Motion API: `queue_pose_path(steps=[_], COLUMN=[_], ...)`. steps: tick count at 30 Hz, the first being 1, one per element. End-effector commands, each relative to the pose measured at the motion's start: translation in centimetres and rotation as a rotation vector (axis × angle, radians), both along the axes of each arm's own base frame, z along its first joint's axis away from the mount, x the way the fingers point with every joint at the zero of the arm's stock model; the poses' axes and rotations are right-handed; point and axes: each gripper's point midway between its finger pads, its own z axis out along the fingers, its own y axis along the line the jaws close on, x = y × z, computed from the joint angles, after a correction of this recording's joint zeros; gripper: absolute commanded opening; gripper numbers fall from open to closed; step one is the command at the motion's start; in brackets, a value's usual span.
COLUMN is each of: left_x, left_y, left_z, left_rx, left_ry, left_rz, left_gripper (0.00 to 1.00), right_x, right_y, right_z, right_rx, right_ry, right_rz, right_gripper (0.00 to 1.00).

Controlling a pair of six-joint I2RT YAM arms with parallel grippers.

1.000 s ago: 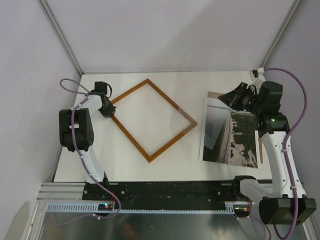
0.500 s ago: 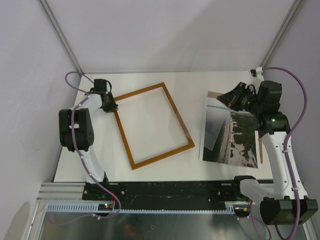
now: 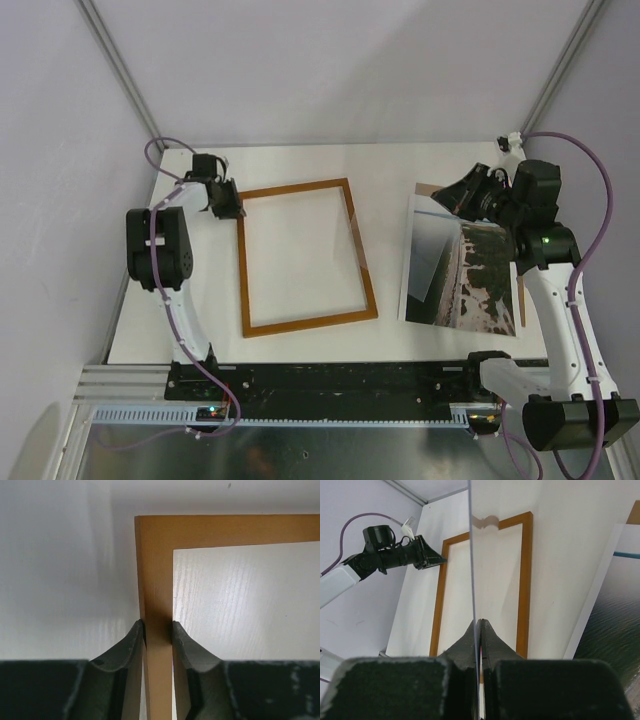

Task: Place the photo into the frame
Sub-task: Adjust the frame body at the center of the board.

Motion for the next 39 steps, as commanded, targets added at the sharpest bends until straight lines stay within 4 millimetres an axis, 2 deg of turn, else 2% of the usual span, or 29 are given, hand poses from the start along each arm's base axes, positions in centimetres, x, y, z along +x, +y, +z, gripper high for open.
queue_pose_path(steps=[1,8,14,22,26,28,34,39], left_x=[2.3,3.3,4.9,5.4,5.4,5.5,6.1,6.5], left_y=[-1.4,-0.9,-0.8,-0.6,0.2,0.5,2.0,4.2], left_z=[2.2,1.3,1.7,0.4,0.3,0.5,1.9,4.8], left_rx=[-0.045,-0.019,-0.010,-0.004,0.029,0.047,0.116,0.205], left_ry=[-0.091,-0.075,-0.088,-0.052,-0.046,-0.050,-0.074,-0.123], left_rz=[-0.092,-0.092,-0.099,-0.086,-0.059,-0.048,0.015,0.116], left_gripper=[0.00,0.00,0.00,0.02,0.10,0.17,0.51,0.72], right_x=[0.1,0.4,0.6,0.7,0.8,0.9,1.1,1.2], right_y=[0.2,0.4,0.6,0.4,0.5,0.4,0.2,-0.3], right_z=[2.5,2.2,2.1,2.1,2.0,2.0,2.1,2.6], right_rx=[-0.013,-0.024,-0.023,-0.026,-0.029,-0.031,-0.042,-0.060], right_ry=[-0.079,-0.070,-0.060,-0.054,-0.051,-0.052,-0.053,-0.059], right_rz=[0.005,0.002,0.004,-0.010,-0.012,-0.015,-0.026,-0.049], right_gripper=[0.00,0.00,0.00,0.00,0.00,0.00,0.00,0.00])
